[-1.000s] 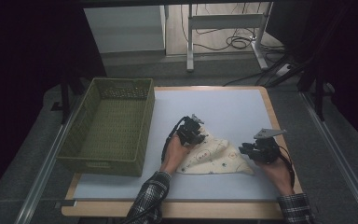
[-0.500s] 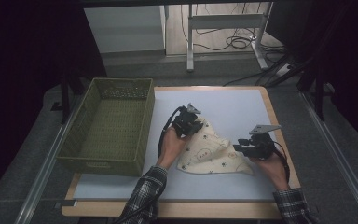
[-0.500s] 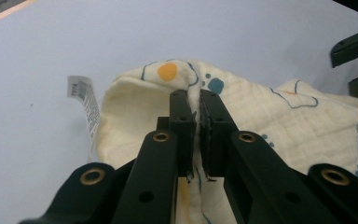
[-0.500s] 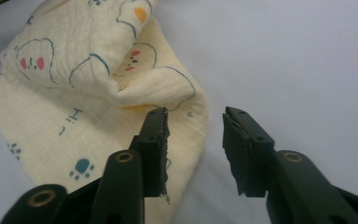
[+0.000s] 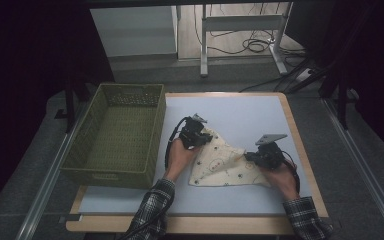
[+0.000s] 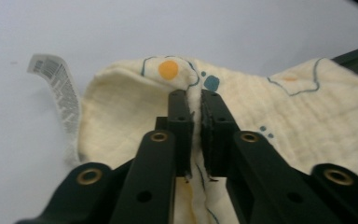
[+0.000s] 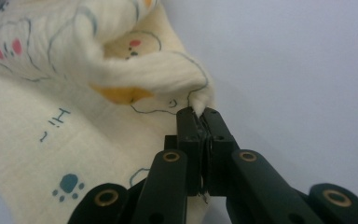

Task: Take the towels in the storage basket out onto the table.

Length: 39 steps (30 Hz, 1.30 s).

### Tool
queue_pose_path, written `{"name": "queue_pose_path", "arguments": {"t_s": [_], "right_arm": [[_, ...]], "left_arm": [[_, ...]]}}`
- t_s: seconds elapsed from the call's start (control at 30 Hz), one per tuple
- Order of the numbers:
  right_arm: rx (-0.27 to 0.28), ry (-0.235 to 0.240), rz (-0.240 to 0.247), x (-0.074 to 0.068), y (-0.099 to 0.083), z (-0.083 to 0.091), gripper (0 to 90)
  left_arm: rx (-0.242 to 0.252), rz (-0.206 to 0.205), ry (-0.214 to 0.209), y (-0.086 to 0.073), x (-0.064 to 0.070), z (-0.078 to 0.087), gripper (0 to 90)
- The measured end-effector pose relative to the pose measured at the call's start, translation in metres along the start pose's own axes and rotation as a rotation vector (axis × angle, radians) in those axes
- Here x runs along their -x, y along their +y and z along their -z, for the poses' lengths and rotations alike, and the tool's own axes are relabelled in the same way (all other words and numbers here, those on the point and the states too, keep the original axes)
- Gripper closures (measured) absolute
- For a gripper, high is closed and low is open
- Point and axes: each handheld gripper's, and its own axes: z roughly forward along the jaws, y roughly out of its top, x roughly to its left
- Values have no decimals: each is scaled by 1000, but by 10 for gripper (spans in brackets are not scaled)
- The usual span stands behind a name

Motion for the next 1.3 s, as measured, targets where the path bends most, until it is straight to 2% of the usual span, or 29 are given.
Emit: {"name": "queue_pose_path", "arguments": {"t_s": [0.07, 0.13, 0.23, 0.33, 0.47, 0.6, 0.63, 0.67, 0.77, 0.83, 0.9, 0.93, 1.0, 1.07, 1.1, 1.13, 1.17, 1.2, 1.23, 1.3], "right_arm": [[11, 0, -8, 3, 0, 5, 875], [17, 0, -14, 5, 0, 9, 873], [12, 1, -16, 6, -2, 11, 870], [13, 3, -14, 6, -5, 12, 867], [10, 3, -19, 7, -8, 12, 864], [11, 3, -26, 6, -8, 11, 865], [9, 3, -25, 6, -8, 11, 865], [8, 1, -24, 6, -8, 11, 866], [12, -7, -27, 6, -7, 14, 871], [18, -31, -22, 9, -4, 20, 873], [31, -65, -17, 12, 3, 31, 874], [46, -88, -15, 14, 9, 40, 874], [102, -133, 0, 16, 26, 67, 874], [154, -152, 12, 15, 38, 88, 872], [179, -159, 20, 13, 42, 96, 864], [203, -159, 24, 11, 43, 101, 809], [202, -137, 4, 10, 41, 98, 689], [168, -125, -5, 10, 38, 91, 653], [131, -142, 7, 9, 31, 83, 649], [109, -153, 15, 10, 23, 76, 640]], "left_arm": [[-9, 8, -8, 0, 0, -4, 781], [-40, 13, -30, 0, 0, -9, 722], [-81, -5, -6, -4, 5, -15, 626], [-87, -10, -6, -8, 8, -13, 618], [-103, -18, 8, -12, 10, -12, 623], [-128, -23, -4, -14, 9, -19, 790], [-126, -31, -1, -14, 9, -20, 856], [-120, -29, -1, -13, 10, -21, 869], [-63, -46, 18, -6, 14, -17, 879], [-23, -55, 31, 4, 16, -10, 880], [34, -71, 47, 19, 19, 5, 880], [75, -86, 56, 29, 20, 19, 880], [147, -84, 50, 42, 23, 42, 877], [201, -99, 78, 45, 25, 60, 872], [204, -97, 102, 44, 23, 63, 860], [143, -73, 99, 40, 17, 58, 821], [96, -51, 116, 35, 13, 51, 707], [85, -46, 145, 26, 9, 46, 645], [84, -35, 147, 20, 7, 44, 586], [77, -4, 124, 10, 3, 40, 550]]}}
